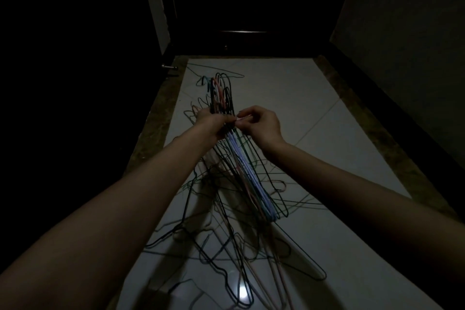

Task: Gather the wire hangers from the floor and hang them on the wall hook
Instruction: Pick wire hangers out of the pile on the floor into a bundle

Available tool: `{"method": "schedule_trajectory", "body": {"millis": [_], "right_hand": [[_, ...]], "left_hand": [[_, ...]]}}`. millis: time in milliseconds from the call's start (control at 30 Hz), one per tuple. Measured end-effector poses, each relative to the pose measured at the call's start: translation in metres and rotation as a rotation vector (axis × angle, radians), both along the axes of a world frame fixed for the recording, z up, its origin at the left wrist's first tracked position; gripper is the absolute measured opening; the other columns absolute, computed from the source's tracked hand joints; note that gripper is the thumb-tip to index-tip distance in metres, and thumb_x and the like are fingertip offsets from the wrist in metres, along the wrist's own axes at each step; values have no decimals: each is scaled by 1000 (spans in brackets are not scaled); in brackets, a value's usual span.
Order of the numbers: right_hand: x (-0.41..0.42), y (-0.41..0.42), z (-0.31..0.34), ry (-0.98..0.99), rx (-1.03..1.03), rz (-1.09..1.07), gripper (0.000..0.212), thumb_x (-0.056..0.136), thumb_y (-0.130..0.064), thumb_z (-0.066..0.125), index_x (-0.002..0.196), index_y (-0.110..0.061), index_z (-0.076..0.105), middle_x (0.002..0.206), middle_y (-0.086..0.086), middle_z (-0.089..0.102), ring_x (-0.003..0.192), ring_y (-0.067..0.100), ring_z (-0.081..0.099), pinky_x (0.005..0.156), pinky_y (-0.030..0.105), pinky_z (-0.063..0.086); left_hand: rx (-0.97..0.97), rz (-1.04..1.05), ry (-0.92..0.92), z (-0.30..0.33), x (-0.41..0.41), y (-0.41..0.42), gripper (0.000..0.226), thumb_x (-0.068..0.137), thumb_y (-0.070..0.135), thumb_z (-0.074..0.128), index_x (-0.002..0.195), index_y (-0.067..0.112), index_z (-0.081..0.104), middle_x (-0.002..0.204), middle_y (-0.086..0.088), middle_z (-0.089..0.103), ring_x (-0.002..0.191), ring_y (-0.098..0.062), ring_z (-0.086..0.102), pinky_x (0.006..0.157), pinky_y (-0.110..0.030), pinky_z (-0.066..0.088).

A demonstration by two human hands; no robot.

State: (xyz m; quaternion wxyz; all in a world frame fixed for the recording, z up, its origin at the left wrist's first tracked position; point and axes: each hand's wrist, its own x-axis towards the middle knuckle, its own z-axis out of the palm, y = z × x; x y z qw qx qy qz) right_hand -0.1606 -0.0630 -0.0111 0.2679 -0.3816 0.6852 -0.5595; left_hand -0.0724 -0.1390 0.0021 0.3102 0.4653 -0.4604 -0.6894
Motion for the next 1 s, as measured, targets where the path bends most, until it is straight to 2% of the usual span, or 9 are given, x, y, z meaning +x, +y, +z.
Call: {"method": "schedule_trajectory", "body": {"millis": [100,200,367,433,533,633,733,867,1000], "right_hand": [[3,3,-1,-45,61,94,18,80,3,66,84,-11,56,72,3,57,69,11,56,67,21,49],[5,10,-7,-115,180,157,30,80,-3,69,105,-2,52,79,5,55,69,11,54,64,21,46],[10,18,-15,-55,362,284,51,83,-16,69,127,-5,43,110,18,60,85,21,61,66,25,51],[11,18,-14,-56,331,298,45,87,-10,64,127,-3,44,105,16,61,78,19,60,64,26,53],[10,20,-16,-126,286,343,36,91,-4,56,125,0,45,91,5,54,75,13,56,68,27,56],[11,23,-19,-149,269,360,30,91,-3,54,121,3,48,87,3,54,72,11,56,65,23,57],[13,22,-22,-151,257,367,27,90,-4,57,116,2,53,85,5,59,71,14,60,71,29,57],[9,25,-28,11,291,404,16,88,-15,63,102,-9,57,84,2,60,73,12,58,64,21,50],[2,34,-49,-4,361,405,31,87,-24,65,108,-2,59,91,8,58,73,14,58,63,22,52]], "left_hand": [[3,62,7,-5,0,1,30,79,-14,61,103,2,51,82,-10,58,69,-20,59,47,-22,54],[-1,106,-1,-10,-1,3,24,80,-16,59,83,5,48,76,-10,56,63,-21,57,52,-26,52],[43,155,48,-16,-6,-5,33,80,-15,59,110,-3,53,81,-13,60,67,-23,60,57,-31,54],[71,120,30,-18,-5,-8,33,81,-12,59,111,0,54,89,-16,63,73,-24,63,63,-35,57],[148,51,63,-23,1,-10,35,84,-6,59,118,0,54,97,-15,65,76,-20,65,52,-30,57],[130,-15,58,-27,7,-7,39,84,-4,60,122,-4,55,80,-7,67,68,-13,65,48,-20,53],[89,-16,100,-30,10,-7,35,83,-4,62,118,0,56,69,-2,69,60,-9,68,58,-26,57],[47,-27,99,-34,15,-8,24,85,-6,59,106,6,59,86,-5,66,62,-9,68,65,-31,57],[9,-11,33,-38,32,-18,22,84,-6,61,102,8,61,82,-3,66,57,-6,67,62,-25,56]]}}
